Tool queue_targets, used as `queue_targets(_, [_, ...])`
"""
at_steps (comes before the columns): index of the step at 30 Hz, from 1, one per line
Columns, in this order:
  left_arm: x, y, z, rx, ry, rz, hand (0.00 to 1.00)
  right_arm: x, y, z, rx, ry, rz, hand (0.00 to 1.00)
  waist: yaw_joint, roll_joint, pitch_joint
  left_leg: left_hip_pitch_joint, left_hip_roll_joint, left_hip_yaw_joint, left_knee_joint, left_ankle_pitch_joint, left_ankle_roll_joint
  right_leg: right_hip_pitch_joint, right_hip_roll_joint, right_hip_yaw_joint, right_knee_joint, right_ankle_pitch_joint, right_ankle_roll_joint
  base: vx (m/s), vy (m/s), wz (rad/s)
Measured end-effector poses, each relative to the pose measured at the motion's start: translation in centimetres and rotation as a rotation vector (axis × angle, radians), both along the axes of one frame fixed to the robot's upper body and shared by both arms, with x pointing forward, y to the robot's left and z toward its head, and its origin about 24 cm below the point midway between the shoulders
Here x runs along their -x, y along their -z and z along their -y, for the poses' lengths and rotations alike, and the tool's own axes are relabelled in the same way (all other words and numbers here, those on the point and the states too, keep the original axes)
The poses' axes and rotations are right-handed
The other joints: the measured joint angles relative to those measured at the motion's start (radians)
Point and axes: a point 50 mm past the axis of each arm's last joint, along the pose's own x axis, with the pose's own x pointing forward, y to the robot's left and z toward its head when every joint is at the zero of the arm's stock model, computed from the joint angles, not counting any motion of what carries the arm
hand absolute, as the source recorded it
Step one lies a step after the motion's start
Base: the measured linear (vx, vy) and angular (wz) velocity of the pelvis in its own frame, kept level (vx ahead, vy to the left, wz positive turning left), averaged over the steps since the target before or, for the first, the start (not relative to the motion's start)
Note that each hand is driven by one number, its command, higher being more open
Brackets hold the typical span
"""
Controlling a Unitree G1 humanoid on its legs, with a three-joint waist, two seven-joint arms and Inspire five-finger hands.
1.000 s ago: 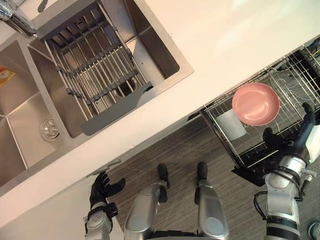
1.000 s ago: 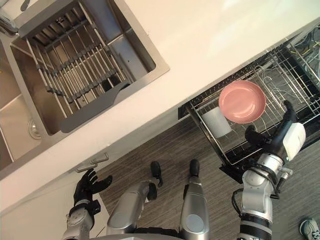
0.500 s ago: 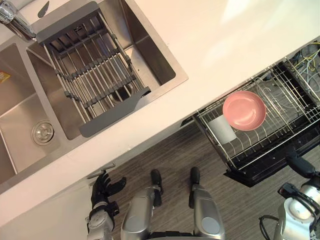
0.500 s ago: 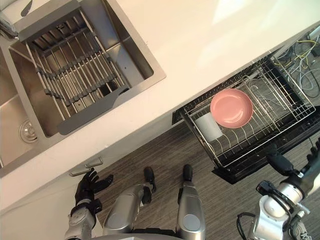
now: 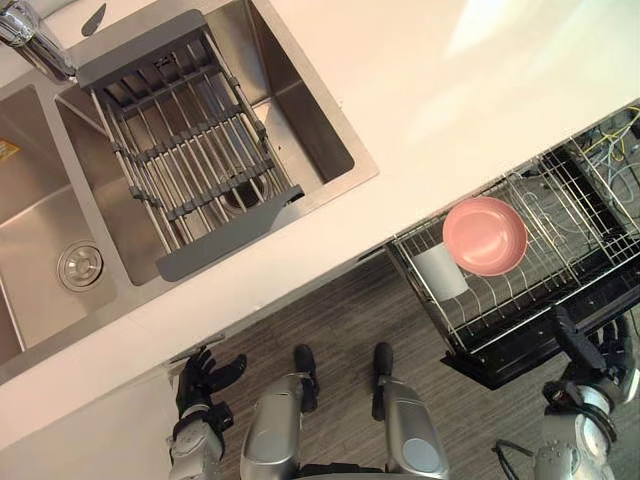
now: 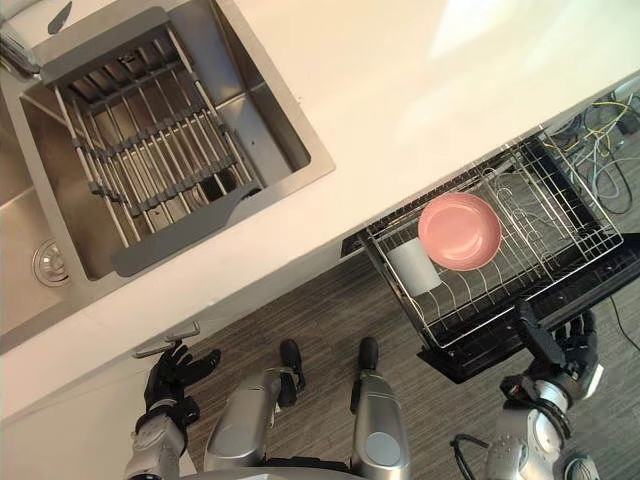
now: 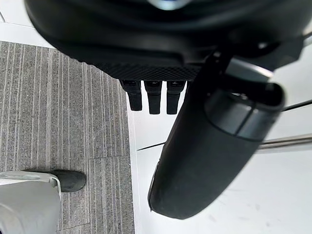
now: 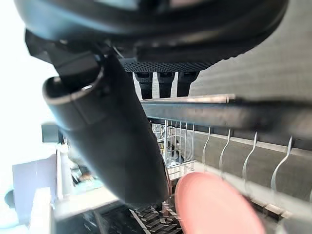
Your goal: Walk over to the sink, pick up the cup, carry it to the dishwasher, place the cup inside the dishwasher, then close the dishwasher door
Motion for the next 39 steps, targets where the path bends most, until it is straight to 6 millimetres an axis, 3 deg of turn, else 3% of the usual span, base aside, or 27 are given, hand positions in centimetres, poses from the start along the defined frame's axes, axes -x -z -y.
queue_targets(8, [-0.1,-0.2,-1.1,-0.035,0.049,-0.008,0.9,-2.4,0.4,-1.5,-0.129,-0.027,0.143,0.9,-0.002,-0.009,-0.014,0.004,-0.019,-0.034,-0.052,0.045,-0.003,-0.007,-0.008,-0.017,0.0,0.002,0.001,-0.02,-0.014,0.09])
queue_targets(11, [-0.2,-0.3,-1.0,-0.038,0.074,-0.008,0.9,-4.3,-0.3,-2.7,-0.183,-0.066,0.244,0.9,-0.006,-0.009,-0.014,0.004,-0.027,-0.056,-0.084,0.074,-0.005,-0.013,-0.009,-0.031,-0.003,0.011,-0.004,-0.05,-0.036,0.14])
queue_targets(18, [-0.3,-0.3,-1.0,-0.043,0.087,-0.007,0.9,-11.5,-4.7,-7.6,-0.327,-0.267,0.508,0.9,-0.002,-0.004,-0.014,0.0,-0.031,-0.113,-0.151,0.142,-0.013,-0.016,0.002,-0.07,-0.033,0.044,-0.023,-0.06,-0.033,0.15])
queue_targets(24, [-0.6,-0.5,-0.9,-0.046,0.098,0.001,0.9,-15.8,-8.8,-9.4,-0.342,-0.363,0.607,0.9,0.044,0.042,-0.011,-0.035,-0.023,-0.173,-0.157,0.171,-0.025,-0.017,0.012,-0.124,-0.049,0.05,-0.032,-0.01,-0.02,0.25])
queue_targets(27, [-0.6,-0.5,-1.1,-0.051,0.09,-0.002,0.9,-16.0,-8.4,-9.6,-0.319,-0.388,0.579,0.9,0.047,0.045,-0.011,-0.05,-0.021,-0.197,-0.145,0.174,-0.028,-0.015,0.016,-0.14,-0.055,0.052,-0.034,0.01,-0.009,0.14])
queue_targets(35, [-0.9,-0.6,-1.3,-0.055,0.098,0.004,0.9,-15.7,-6.9,-6.0,-0.027,-0.466,0.27,0.9,0.047,0.043,-0.012,-0.043,-0.019,-0.276,-0.157,0.189,-0.038,0.027,0.026,-0.205,-0.072,0.055,-0.042,-0.08,-0.005,0.22])
queue_targets(37, [-0.8,-0.5,-1.3,-0.05,0.098,-0.009,0.9,-14.9,-5.4,-6.0,0.052,-0.526,0.141,0.9,0.048,0.041,-0.016,-0.028,-0.018,-0.297,-0.183,0.209,-0.044,0.043,0.031,-0.227,-0.083,0.055,-0.043,-0.03,-0.046,0.29])
queue_targets(39, [-0.5,-0.1,-1.3,-0.041,0.1,-0.031,0.9,-13.1,-2.4,-6.6,0.088,-0.601,-0.012,0.9,0.048,0.037,-0.031,-0.006,-0.019,-0.32,-0.217,0.229,-0.052,0.069,0.033,-0.255,-0.098,0.052,-0.045,0.03,-0.039,0.36])
